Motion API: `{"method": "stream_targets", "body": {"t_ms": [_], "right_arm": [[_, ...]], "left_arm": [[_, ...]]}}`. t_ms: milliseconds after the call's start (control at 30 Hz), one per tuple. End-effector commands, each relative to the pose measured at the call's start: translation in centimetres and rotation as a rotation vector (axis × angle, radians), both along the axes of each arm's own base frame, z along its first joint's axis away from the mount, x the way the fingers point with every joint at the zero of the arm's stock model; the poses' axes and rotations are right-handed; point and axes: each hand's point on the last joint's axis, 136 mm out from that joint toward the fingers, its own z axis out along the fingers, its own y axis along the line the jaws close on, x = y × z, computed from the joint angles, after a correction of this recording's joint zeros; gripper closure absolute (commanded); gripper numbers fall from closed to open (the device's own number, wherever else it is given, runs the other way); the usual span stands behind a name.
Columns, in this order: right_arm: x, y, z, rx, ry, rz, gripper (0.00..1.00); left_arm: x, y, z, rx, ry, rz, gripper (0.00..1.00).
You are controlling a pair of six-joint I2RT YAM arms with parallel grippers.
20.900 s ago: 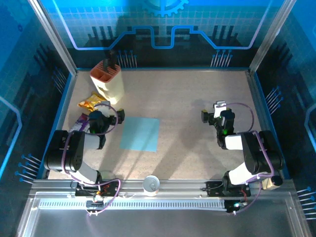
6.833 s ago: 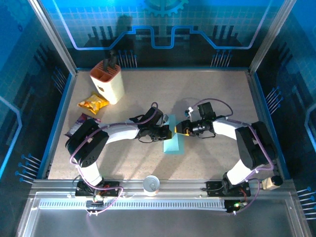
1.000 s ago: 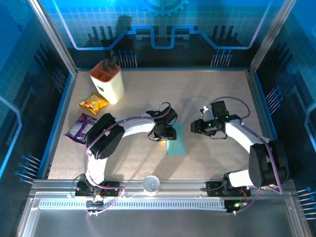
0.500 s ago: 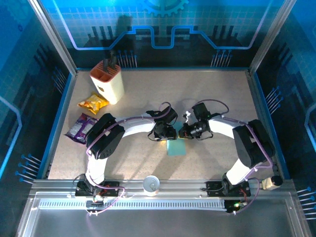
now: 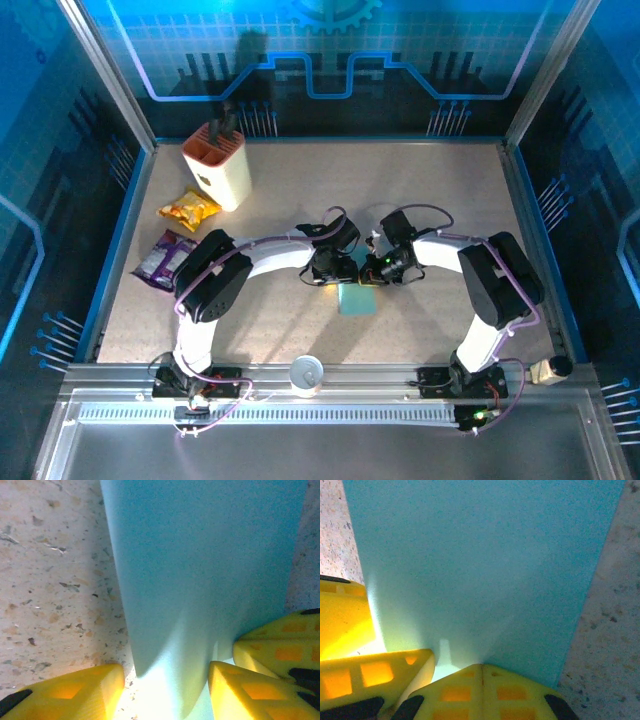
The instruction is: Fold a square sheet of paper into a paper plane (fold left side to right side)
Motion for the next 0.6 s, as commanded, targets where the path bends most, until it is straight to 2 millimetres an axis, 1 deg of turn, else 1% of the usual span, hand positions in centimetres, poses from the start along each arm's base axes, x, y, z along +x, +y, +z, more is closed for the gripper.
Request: {"method": "stream_targets", "body": {"t_ms": [0, 100, 200, 267, 367, 400, 433, 500, 567], "right_arm": [[-1.4, -1.9, -2.6, -0.136, 0.059, 0.000, 1.00], [-1.6, -2.2, -3.0, -0.159, 0.068, 0.001, 1.00], [-1.6, -2.5, -3.3, -0.175, 0.070, -0.006, 1.00], [-1.5, -2.6, -3.4, -0.182, 0.071, -0.013, 1.00], [-1.5, -2.7, -3.6, -0.191, 0.072, -0.016, 1.00], [-1.6, -2.7, -3.7, -0.194, 0.074, -0.016, 1.00], [-1.6, -2.7, -3.7, -0.196, 0.075, -0.016, 1.00], [-1.6, -2.8, -3.8, -0.201, 0.077, -0.018, 1.00], [-1.6, -2.8, -3.9, -0.205, 0.076, -0.016, 1.00]], "left_arm": [[-2.1, 1.0, -3.8, 0.030, 0.067, -0.023, 0.45], [-1.2, 0.9, -1.3, -0.068, 0.016, -0.004, 0.39], [-0.5, 0.2, 1.8, -0.168, -0.062, -0.046, 0.34], [-0.2, 0.3, 3.5, -0.206, -0.102, -0.057, 0.32], [0.0, 0.6, 5.2, -0.250, -0.136, -0.054, 0.32], [0.0, 0.6, 5.7, -0.272, -0.144, -0.058, 0.34], [0.0, 0.4, 6.1, -0.301, -0.153, -0.067, 0.38], [-0.2, -0.4, 6.7, -0.361, -0.160, -0.087, 0.52], [-0.5, -1.4, 6.9, -0.426, -0.153, -0.109, 0.70]]}}
